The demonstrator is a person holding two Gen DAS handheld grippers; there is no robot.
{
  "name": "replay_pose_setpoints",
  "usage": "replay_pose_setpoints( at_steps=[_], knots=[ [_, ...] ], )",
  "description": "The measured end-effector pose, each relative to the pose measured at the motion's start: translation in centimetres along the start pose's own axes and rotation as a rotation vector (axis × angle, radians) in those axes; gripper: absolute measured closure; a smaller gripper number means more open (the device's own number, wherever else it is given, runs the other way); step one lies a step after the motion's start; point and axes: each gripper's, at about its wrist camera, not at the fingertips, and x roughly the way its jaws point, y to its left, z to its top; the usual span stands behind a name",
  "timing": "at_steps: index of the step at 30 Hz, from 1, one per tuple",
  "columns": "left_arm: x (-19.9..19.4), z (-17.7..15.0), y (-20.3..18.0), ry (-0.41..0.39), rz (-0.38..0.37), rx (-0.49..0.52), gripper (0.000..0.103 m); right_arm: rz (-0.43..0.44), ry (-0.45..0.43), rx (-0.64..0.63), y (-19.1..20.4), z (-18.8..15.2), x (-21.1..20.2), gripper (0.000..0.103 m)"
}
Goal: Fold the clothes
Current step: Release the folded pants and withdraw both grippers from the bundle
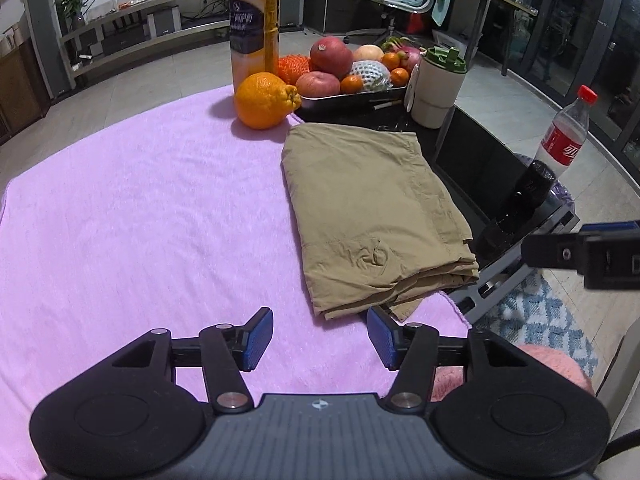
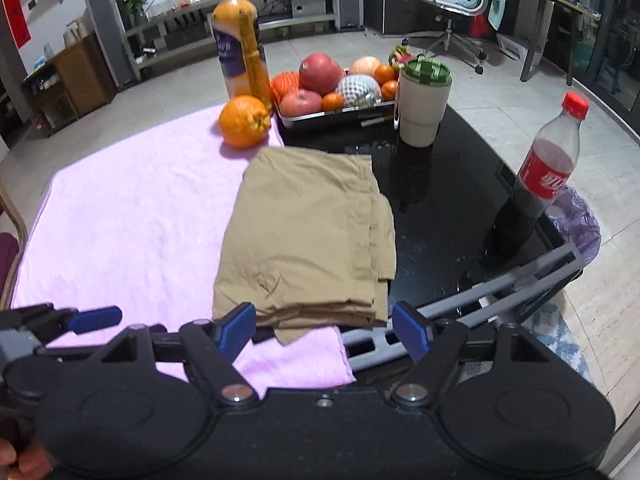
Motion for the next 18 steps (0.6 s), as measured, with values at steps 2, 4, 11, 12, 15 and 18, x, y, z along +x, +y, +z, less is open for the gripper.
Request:
replay_pose_setpoints(
  at_steps=[2,4,11,12,15,18],
  knots=[
    [0.2,0.0,0.0,0.007,-0.004,-0.010,0.047,0.003,0.012,-0.001,0.1,-0.4,0.4,0.027],
    [0.2,0.0,0.0,0.007,-0.016,-0.016,0.045,0.003,0.021,-0.007,0.3,-0.8,0.7,0.027],
    [-0.1,-0.2,-0.3,0.007,-0.020,-0.018,0.043,0.006,0.025,-0.013,0.8,-1.4,0.7,0.026],
    [-0.1,-0.2,-0.3,0.009,-0.015,-0.022,0.044,0.006,0.024,-0.012,0.8,-1.5,0.6,0.026],
    [-0.2,-0.3,-0.2,0.011,-0.013,-0.031,0.044,0.006,0.022,-0.007,0.8,-1.6,0.5,0.026],
    [-0.4,-0.4,-0.2,0.006,-0.018,-0.034,0.044,0.006,0.021,-0.003,0.7,-1.6,0.3,0.026]
  ],
)
